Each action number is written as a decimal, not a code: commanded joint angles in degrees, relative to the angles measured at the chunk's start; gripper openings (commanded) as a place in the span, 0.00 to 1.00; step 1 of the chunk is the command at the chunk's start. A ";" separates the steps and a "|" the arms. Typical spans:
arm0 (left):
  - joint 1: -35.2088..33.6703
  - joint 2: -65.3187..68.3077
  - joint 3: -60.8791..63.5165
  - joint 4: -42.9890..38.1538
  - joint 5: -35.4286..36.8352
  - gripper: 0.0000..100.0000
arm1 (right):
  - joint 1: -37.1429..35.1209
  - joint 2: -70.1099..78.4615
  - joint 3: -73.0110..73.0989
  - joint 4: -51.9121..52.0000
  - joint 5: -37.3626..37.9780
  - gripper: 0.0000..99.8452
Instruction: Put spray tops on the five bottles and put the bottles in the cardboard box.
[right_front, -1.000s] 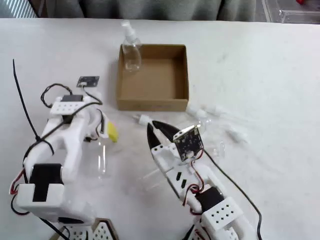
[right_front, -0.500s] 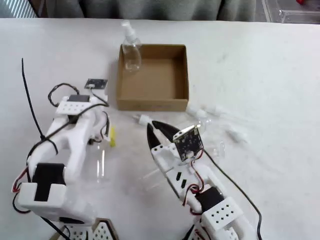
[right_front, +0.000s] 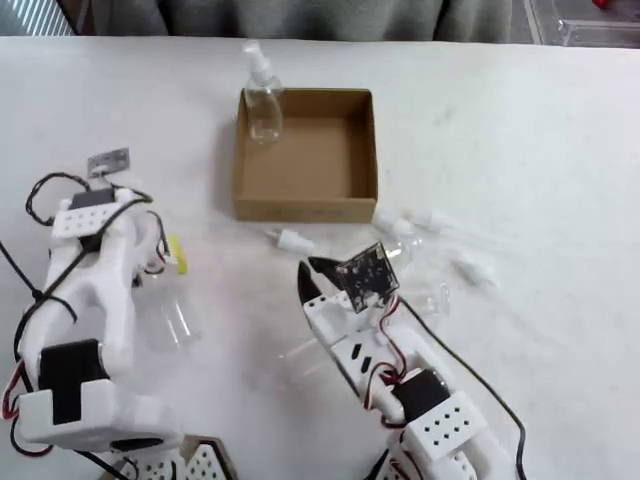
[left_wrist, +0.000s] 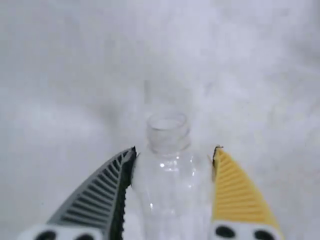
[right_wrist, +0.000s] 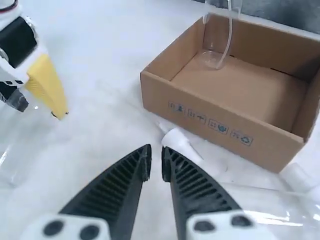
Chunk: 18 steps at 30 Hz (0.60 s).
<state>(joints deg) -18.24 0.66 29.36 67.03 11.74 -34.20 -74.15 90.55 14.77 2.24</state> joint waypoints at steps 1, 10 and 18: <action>-1.10 -3.03 -3.34 0.79 1.14 0.08 | 1.54 3.47 -6.33 2.59 -1.67 0.03; -1.10 -3.21 -3.34 1.76 1.14 0.08 | 4.70 31.34 -18.55 -6.02 -8.18 0.03; -1.10 -3.21 -3.34 1.49 0.97 0.08 | 4.88 49.45 -22.42 -20.97 -7.65 0.03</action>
<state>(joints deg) -18.68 0.66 28.92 68.09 12.09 -29.89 -28.18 72.88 -3.43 -5.05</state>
